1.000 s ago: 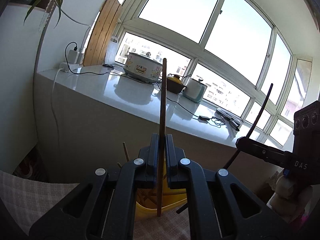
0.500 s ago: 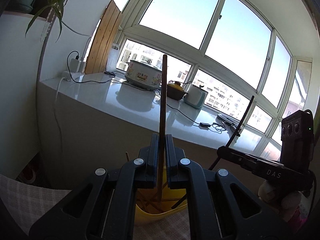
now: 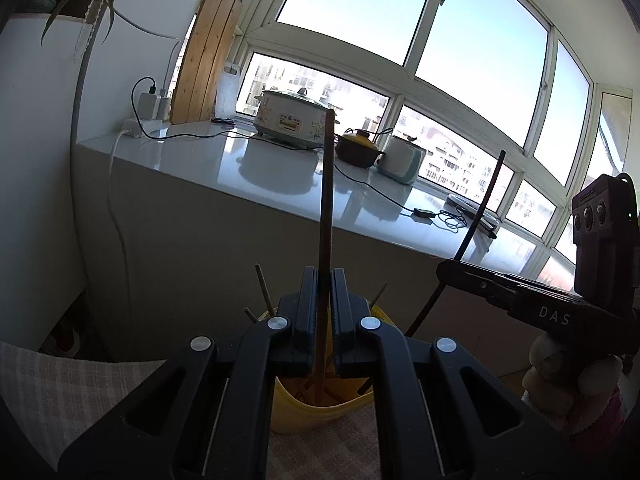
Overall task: Organize utensils
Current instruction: 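Lift both held chopsticks and lower them into the yellow container, then open both tools to release the chopsticks into the yellow container, then move both open tools down to the last chopsticks on the table, then grasp a red-tipped wooden chopstick with the right tool while the left tool grasps a black one, then lift both held chopsticks and lower them into the yellow container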
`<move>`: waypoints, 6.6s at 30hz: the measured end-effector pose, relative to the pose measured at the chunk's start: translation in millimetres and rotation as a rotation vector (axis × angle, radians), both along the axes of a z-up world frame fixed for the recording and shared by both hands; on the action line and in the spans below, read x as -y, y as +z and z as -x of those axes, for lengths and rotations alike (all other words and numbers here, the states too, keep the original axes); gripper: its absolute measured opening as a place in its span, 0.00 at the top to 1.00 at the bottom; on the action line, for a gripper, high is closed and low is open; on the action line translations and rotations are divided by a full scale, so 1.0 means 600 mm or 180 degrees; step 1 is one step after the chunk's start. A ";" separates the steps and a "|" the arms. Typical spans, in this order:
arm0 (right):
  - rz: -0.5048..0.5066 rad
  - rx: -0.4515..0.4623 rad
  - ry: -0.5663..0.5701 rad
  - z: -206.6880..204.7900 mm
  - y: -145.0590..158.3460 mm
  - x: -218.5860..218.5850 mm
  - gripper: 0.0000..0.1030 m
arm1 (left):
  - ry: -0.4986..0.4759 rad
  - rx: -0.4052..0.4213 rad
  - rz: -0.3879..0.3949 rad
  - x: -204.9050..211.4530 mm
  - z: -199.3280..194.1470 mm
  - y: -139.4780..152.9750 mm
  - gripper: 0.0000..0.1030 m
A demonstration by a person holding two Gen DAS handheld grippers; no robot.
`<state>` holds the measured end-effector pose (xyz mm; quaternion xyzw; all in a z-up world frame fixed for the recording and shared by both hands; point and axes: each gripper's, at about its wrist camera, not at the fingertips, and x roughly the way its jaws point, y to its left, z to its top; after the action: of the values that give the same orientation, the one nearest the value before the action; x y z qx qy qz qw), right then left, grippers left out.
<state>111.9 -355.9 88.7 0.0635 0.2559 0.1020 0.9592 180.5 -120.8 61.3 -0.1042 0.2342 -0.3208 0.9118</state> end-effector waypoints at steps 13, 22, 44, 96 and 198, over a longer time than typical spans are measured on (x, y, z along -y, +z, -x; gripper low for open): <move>0.0083 -0.0300 0.0027 -0.014 -0.064 -0.010 0.96 | -0.0112 -0.0135 -0.0211 0.008 0.016 -0.030 0.93; 0.0126 -0.0258 -0.0019 0.011 -0.064 -0.015 0.58 | -0.0102 -0.0086 -0.0212 -0.026 0.049 -0.026 0.83; 0.0120 -0.0152 -0.0005 0.138 -0.079 -0.037 0.45 | 0.0381 -0.0664 -0.0691 -0.225 0.104 -0.120 0.83; -0.0426 -0.2105 0.0538 -0.053 -0.364 -0.342 0.72 | 0.0125 -0.1819 -0.1126 -0.210 -0.034 -0.296 0.83; -0.0111 0.0096 0.0245 0.127 -0.002 -0.062 0.96 | 0.0114 -0.0017 -0.0288 -0.147 0.069 0.068 0.97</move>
<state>35.7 -318.8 87.7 0.0687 0.2418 0.1442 0.9571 139.1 -32.4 101.9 -0.0678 0.2490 -0.2933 0.9205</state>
